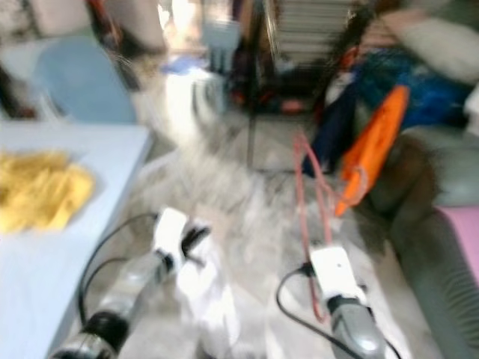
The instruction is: Hang hanger
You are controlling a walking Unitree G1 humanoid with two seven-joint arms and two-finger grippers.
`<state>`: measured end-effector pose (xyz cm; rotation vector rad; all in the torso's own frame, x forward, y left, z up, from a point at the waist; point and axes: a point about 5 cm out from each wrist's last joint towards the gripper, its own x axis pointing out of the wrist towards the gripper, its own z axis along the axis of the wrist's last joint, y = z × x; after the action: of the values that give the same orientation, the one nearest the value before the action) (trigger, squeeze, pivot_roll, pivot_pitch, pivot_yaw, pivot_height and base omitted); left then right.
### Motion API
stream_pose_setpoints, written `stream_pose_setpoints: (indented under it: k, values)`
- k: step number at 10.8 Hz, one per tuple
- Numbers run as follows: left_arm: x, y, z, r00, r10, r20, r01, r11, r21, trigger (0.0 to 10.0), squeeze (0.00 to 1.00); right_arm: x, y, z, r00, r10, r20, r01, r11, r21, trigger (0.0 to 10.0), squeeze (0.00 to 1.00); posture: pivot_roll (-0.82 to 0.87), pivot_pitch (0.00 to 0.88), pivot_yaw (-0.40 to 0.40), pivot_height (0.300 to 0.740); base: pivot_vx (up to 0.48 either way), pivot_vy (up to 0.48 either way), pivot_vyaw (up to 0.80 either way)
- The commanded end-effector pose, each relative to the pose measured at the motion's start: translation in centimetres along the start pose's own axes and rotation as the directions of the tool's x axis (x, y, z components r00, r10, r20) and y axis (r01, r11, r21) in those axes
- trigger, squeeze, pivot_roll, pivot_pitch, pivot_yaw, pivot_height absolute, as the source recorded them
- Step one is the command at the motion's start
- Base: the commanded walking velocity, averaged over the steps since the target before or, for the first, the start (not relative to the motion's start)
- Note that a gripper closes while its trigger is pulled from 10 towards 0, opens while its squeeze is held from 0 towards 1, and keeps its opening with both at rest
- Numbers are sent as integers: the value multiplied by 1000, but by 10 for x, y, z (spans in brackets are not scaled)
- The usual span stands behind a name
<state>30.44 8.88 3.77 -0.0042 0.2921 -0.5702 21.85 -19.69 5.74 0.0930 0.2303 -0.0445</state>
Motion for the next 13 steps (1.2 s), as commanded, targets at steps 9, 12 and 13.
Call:
stream_pose_setpoints:
  k: [9, 12, 13]
  values:
    - [5, 0, 13, 998, -48, 43, 47, 999, 20, 10000, 0, 7, 3, 5, 1000, 17, 22, -17, 1000, -9, 10000, 0, 49, 0, -78, 740, 0, 0, 0]
    - [7, 0, 15, 998, -46, 43, 45, 999, 23, 10000, 0, 10, -1, 9, 999, 14, 31, -14, 1000, -12, 10000, 0, 49, 0, -81, 740, 0, 0, 0]
    - [7, -1, 16, 998, -45, 46, 44, 999, 21, 10000, 0, 11, -2, 11, 999, 14, 35, -13, 1000, -17, 10000, 0, 49, 0, -84, 740, 0, -326, 0]
